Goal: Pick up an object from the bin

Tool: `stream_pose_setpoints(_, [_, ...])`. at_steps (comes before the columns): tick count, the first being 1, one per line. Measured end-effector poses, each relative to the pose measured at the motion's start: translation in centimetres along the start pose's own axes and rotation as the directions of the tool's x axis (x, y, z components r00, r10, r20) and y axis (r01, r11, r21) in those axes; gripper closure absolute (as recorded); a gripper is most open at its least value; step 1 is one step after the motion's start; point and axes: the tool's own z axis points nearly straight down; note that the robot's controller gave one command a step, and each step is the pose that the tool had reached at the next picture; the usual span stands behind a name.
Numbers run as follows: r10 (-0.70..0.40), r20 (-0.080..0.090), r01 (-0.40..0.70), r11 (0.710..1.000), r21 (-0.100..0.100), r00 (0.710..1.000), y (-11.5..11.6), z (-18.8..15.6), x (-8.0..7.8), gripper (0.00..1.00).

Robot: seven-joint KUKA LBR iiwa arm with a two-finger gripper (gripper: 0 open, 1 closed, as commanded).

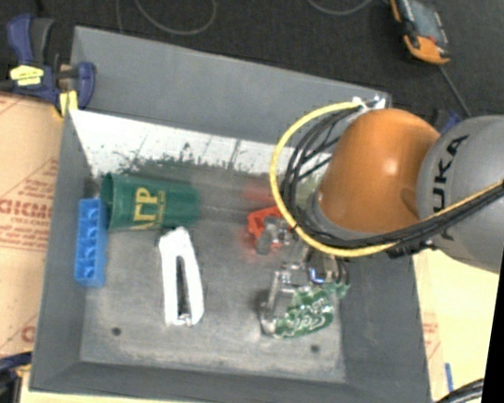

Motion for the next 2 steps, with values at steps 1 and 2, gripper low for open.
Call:
stream_pose_setpoints(1, [0.001, 0.008, -0.001, 1.0, 0.0, 1.0, 0.0, -0.4, -0.2, 0.0])
stream_pose_setpoints(2, [0.013, 0.01, -0.013, 1.0, -0.001, 1.0, -3.8, 1.2, 0.2, 0.0])
